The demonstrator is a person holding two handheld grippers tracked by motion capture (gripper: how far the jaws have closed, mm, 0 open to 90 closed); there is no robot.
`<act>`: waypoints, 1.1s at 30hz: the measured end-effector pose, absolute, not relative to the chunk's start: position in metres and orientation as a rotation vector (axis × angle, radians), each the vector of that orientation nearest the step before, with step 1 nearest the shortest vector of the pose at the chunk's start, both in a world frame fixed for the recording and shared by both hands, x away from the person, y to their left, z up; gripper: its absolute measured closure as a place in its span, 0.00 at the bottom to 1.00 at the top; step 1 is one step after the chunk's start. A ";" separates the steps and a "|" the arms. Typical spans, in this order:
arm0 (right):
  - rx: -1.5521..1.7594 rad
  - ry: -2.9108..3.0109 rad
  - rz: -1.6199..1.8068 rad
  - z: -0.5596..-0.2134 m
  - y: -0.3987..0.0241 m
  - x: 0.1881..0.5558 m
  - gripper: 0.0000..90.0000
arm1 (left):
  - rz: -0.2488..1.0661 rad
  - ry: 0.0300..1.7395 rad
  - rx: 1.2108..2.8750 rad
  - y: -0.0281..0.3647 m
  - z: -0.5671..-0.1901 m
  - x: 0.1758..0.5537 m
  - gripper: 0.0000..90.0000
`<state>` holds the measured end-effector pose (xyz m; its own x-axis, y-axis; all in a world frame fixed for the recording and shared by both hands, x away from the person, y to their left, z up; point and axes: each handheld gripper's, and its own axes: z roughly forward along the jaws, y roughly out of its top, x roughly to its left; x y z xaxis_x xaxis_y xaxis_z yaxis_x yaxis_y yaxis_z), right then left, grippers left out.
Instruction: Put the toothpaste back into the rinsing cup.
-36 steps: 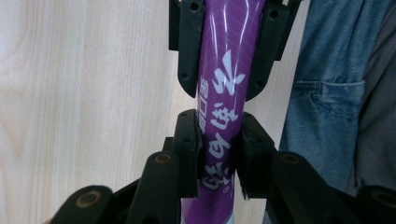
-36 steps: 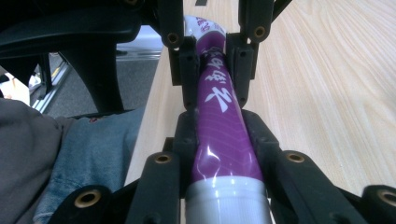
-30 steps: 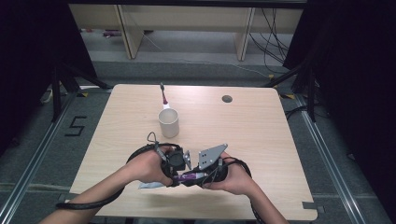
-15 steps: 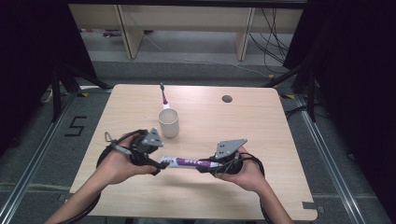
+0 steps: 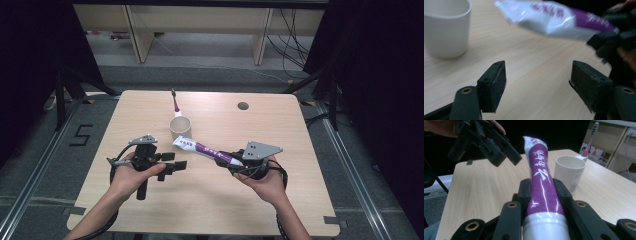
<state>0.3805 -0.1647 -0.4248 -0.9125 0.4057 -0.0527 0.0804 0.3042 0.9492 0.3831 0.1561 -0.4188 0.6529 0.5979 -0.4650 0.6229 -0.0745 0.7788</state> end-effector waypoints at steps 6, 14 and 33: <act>0.441 2.257 1.660 -0.423 -0.163 0.381 0.80 | -0.034 0.984 1.691 0.149 -0.410 0.389 0.30; 0.456 2.245 1.692 -0.420 -0.158 0.379 0.80 | -0.046 0.971 1.671 0.134 -0.406 0.394 0.30; 0.439 2.213 1.709 -0.421 -0.156 0.380 0.80 | -0.154 1.016 1.561 0.124 -0.406 0.405 0.30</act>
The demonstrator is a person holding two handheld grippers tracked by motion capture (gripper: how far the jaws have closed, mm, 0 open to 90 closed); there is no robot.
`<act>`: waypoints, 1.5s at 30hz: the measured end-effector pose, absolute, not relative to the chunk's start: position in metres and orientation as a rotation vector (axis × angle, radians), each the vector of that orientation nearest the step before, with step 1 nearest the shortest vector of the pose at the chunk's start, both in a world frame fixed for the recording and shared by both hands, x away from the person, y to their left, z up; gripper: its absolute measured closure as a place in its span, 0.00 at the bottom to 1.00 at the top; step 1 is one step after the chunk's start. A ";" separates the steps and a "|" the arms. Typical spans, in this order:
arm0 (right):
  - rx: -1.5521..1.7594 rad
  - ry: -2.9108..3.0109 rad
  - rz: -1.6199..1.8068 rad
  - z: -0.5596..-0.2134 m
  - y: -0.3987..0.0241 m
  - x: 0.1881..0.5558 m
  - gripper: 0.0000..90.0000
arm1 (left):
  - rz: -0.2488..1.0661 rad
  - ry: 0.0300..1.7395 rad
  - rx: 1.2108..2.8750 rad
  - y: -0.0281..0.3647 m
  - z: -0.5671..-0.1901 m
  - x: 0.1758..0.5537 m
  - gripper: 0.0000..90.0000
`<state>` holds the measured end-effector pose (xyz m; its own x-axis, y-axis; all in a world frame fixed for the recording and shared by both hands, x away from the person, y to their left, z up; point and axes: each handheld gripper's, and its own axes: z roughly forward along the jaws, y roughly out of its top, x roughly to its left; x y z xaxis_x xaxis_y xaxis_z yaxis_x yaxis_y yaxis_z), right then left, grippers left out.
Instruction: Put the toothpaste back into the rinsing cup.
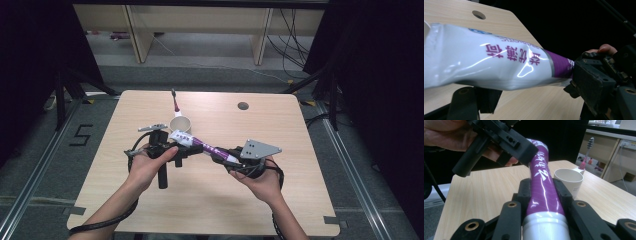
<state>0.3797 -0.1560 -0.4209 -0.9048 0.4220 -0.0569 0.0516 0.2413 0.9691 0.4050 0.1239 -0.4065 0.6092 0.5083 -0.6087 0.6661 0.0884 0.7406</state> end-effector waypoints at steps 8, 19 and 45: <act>0.455 2.243 1.633 -0.425 -0.153 0.377 0.80 | -0.142 1.011 1.487 0.123 -0.396 0.406 0.44; 0.521 2.252 1.594 -0.432 -0.142 0.374 0.81 | -0.051 0.943 1.448 0.117 -0.385 0.400 0.64; 0.551 2.255 1.542 -0.436 -0.123 0.377 0.68 | 0.238 0.719 1.597 0.097 -0.366 0.381 0.86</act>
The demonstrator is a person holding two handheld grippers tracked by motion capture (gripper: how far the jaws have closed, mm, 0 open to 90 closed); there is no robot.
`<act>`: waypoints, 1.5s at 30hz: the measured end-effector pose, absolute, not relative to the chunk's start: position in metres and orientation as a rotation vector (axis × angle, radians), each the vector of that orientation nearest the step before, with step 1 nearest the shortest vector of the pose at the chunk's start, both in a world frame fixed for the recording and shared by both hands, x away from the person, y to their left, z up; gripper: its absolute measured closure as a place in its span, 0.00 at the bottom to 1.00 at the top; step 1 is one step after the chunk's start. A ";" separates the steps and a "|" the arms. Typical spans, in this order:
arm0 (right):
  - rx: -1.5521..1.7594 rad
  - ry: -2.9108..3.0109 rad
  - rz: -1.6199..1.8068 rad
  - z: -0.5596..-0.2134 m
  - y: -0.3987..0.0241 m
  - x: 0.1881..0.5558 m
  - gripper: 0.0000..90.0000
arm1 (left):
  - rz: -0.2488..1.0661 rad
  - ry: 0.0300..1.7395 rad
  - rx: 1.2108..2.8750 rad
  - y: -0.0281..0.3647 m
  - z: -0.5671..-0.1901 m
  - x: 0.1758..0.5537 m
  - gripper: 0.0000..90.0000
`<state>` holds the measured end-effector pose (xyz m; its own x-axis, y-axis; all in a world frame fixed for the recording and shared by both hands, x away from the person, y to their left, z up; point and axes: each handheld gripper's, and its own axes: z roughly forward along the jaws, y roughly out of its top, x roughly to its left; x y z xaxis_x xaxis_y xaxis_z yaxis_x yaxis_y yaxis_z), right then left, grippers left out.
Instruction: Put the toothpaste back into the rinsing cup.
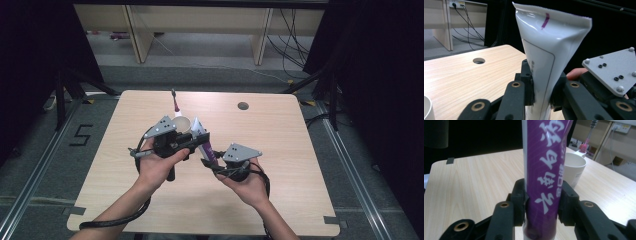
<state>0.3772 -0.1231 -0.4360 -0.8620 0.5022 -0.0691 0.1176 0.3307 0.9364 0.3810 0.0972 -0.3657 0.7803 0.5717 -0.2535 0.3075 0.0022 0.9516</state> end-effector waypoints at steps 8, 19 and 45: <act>0.530 2.201 1.573 -0.429 -0.130 0.375 0.50 | 0.292 0.708 1.603 0.101 -0.362 0.380 0.87; 0.649 2.069 1.608 -0.435 -0.172 0.372 0.49 | 0.477 0.704 1.647 0.114 -0.356 0.381 0.87; 0.947 1.930 1.493 -0.481 -0.234 0.382 0.51 | 0.635 0.745 1.658 0.143 -0.332 0.404 0.87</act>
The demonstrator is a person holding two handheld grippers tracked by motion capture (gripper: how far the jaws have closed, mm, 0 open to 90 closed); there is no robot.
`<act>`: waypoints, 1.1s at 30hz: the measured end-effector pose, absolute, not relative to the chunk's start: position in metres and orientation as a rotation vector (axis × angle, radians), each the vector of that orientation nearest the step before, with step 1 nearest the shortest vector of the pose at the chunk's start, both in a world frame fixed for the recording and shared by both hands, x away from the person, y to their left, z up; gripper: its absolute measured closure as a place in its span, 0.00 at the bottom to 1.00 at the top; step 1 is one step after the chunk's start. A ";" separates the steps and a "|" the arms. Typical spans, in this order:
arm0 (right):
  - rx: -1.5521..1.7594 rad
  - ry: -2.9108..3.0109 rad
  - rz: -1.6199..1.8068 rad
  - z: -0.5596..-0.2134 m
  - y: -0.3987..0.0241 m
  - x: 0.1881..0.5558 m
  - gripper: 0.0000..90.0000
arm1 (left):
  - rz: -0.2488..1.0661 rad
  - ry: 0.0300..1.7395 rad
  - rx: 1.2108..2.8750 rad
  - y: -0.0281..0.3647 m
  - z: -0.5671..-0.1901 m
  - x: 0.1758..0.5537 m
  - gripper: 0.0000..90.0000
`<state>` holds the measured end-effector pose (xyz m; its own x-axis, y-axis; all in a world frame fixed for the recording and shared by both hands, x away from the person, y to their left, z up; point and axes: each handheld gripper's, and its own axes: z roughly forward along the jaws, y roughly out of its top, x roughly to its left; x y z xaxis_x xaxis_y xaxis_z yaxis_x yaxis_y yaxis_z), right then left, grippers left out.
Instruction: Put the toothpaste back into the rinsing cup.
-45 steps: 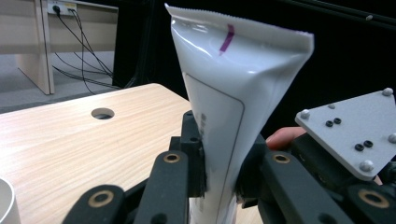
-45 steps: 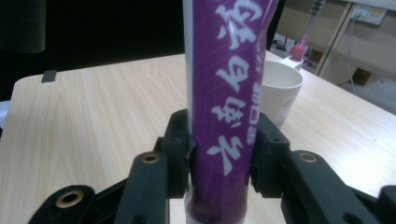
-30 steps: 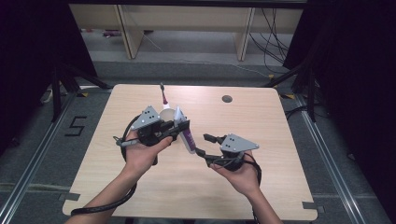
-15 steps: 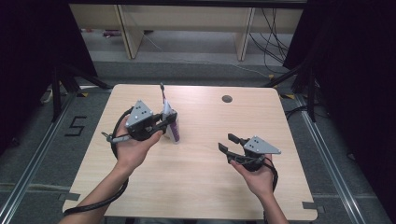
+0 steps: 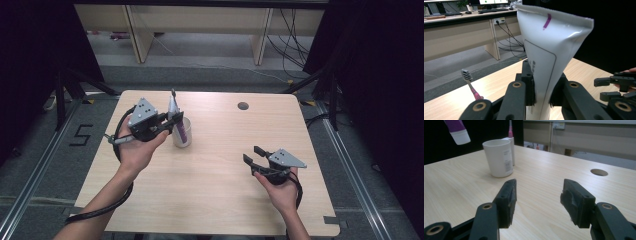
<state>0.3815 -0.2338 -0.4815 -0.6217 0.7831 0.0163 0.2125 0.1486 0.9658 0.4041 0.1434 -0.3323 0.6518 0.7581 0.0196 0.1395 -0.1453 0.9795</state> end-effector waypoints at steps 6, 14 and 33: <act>1.008 1.910 1.494 -0.485 -0.238 0.380 0.51 | 0.668 0.760 1.640 0.148 -0.329 0.414 0.87; 1.018 1.890 1.490 -0.488 -0.239 0.381 0.51 | 0.683 0.779 1.632 0.151 -0.326 0.426 0.87; 1.028 1.900 1.472 -0.489 -0.241 0.380 0.51 | 0.720 0.814 1.650 0.145 -0.334 0.458 0.87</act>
<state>0.3797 -0.2411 -0.4887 -0.5760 0.8161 0.0467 0.2494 0.1211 0.9608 0.4583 0.1448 -0.3343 0.5782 0.8146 0.0455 0.1448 -0.1573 0.9769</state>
